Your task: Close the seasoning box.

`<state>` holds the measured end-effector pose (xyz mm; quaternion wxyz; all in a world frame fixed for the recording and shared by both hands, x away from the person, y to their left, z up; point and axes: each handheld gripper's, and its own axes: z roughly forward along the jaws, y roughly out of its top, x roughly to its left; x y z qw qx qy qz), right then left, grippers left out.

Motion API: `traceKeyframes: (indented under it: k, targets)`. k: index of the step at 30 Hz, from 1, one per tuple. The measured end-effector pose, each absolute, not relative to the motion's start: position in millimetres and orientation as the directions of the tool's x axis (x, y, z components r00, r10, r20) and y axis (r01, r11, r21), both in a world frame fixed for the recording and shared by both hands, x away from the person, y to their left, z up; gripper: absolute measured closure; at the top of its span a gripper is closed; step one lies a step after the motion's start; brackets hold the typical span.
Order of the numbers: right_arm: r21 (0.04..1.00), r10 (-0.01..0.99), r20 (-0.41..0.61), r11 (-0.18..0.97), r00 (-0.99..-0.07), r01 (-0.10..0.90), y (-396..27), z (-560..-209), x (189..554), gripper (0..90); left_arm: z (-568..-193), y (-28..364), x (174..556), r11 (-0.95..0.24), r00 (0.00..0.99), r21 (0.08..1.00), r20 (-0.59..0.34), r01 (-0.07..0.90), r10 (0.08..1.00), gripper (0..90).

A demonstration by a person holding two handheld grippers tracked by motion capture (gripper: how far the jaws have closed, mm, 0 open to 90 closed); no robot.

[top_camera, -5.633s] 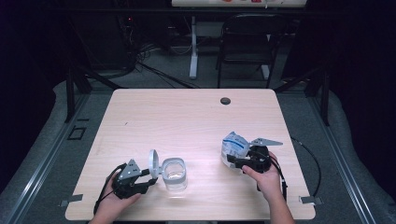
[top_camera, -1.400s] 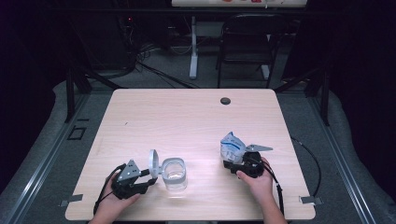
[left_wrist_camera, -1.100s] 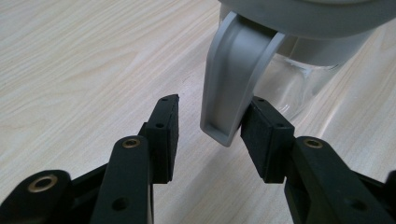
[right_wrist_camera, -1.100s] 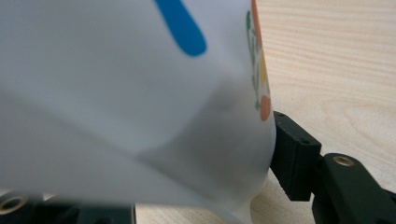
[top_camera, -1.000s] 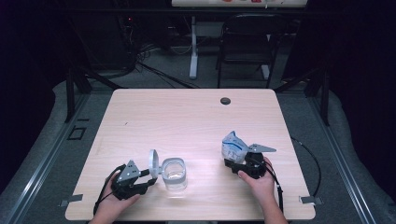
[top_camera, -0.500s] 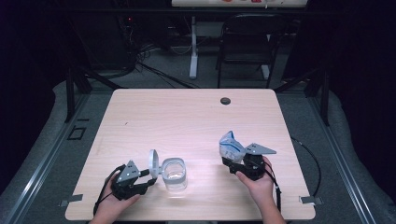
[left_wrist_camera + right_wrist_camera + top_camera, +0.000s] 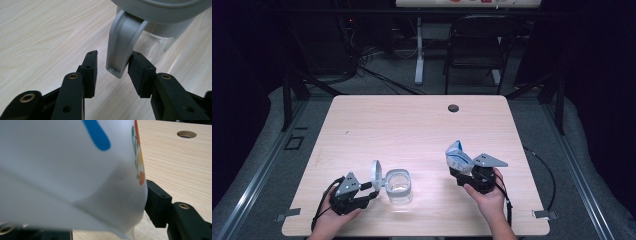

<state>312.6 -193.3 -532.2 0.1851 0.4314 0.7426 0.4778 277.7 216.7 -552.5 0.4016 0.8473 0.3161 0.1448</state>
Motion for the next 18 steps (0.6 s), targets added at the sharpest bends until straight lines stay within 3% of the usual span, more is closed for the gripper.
traceKeyframes:
  k: [18]
  targets:
    - [0.870, 0.819, 0.070, 0.229, -0.570, 0.436, -185.7, -530.7, 309.2, 43.0, -552.0, 216.6, 277.0, -0.477, 0.760, 0.774, -0.009, 0.417, 0.650, 61.4]
